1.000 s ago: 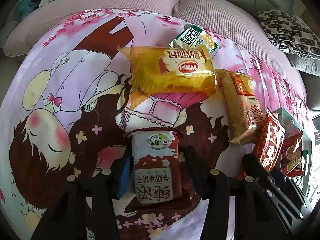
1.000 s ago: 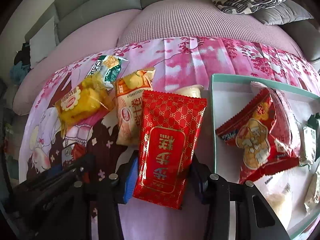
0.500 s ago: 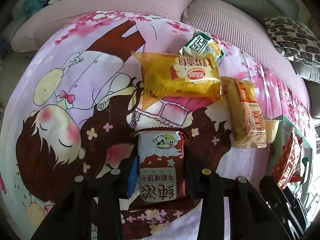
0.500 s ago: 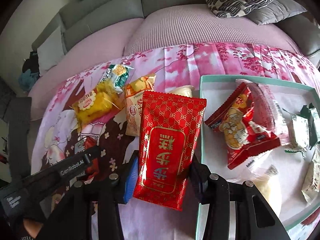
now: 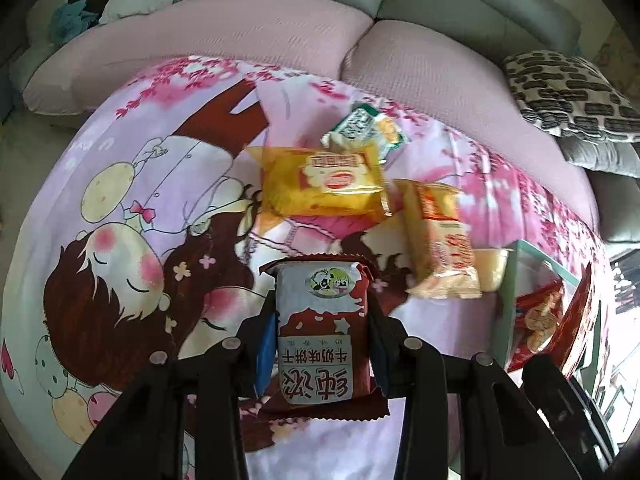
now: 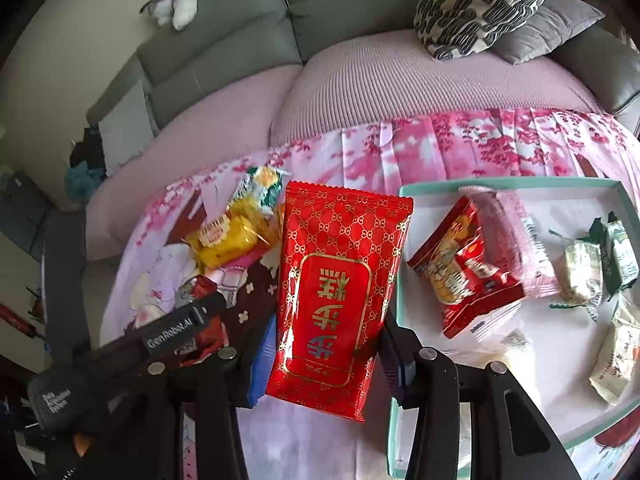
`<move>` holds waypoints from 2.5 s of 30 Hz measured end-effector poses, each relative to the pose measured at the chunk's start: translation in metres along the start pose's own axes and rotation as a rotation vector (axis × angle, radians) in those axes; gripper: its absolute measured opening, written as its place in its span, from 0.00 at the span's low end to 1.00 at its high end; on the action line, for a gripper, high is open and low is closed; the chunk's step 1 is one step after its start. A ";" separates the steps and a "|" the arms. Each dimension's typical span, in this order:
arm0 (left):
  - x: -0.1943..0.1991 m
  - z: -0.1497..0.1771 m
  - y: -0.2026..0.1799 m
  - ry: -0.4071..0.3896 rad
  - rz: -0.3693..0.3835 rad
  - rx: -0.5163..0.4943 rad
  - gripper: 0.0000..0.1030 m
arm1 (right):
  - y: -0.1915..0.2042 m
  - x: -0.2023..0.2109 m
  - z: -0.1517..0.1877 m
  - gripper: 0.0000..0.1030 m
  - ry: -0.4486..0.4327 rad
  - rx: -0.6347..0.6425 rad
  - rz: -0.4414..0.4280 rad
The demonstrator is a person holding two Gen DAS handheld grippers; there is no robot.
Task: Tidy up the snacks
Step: 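Carry the milk biscuit pack and red packet over the tray with both grippers, then open both grippers to drop the milk pack and red packet in the tray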
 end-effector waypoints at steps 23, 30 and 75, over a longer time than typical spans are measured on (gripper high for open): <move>0.029 0.010 -0.105 -0.027 0.076 -0.192 0.40 | -0.113 0.060 -0.019 0.47 -0.114 -0.215 0.068; 0.035 0.018 -0.163 -0.023 0.124 -0.314 0.40 | -0.182 0.071 -0.010 0.47 -0.113 -0.326 0.210; -0.016 0.064 -0.305 0.129 0.168 -0.573 0.42 | -0.239 0.048 0.002 0.48 0.000 -0.303 0.370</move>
Point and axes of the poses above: each gripper's, at about its wrist camera, not at the fingertips, and x roughly against the way its jaws point, y to its left, z to its underside, the point moved 7 cm from there along -x, roughly the way its jaws point, and after that the axes turned 2 degrees about x, right-handed, at the moved point
